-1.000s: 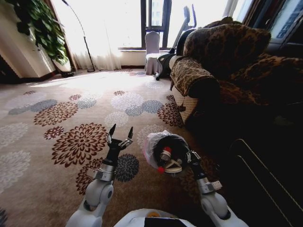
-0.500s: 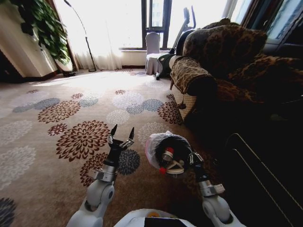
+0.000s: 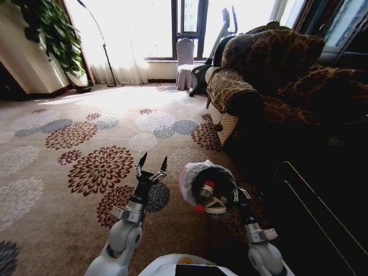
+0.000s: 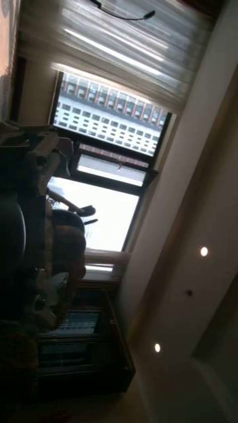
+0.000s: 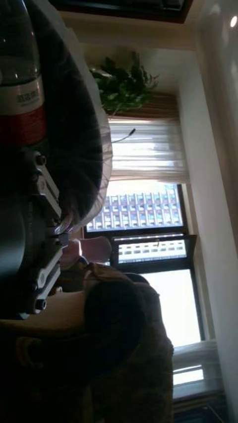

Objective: Pick up the trash from the ground and place it into the trash bin.

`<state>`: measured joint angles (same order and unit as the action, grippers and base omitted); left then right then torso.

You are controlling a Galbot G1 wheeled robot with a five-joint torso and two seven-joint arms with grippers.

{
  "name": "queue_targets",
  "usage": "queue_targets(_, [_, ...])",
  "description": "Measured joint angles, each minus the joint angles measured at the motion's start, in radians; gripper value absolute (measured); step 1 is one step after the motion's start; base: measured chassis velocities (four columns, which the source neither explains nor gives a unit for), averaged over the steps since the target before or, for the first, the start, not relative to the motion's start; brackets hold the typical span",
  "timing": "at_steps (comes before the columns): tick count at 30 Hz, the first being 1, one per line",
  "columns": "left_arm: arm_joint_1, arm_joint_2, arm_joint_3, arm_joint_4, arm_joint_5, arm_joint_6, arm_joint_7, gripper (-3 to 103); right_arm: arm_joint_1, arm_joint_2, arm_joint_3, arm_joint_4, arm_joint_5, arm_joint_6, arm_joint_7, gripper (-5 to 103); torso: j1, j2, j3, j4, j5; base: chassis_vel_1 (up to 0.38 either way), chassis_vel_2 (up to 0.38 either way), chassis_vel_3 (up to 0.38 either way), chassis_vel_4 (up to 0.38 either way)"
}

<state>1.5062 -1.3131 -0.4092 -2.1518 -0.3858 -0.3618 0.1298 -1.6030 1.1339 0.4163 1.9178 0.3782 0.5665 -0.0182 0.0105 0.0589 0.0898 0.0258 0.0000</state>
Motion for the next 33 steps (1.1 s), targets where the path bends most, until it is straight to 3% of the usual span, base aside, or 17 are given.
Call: queue_targets(33, [0.016,-0.003,-0.026,-0.019,-0.007,-0.003,0.001,97,0.003,0.010,-0.031,-0.014,-0.001,0.010,0.000,0,0.000,0.000,0.000,0.0000,0.0000,0.059,-0.059,-0.062,0.059])
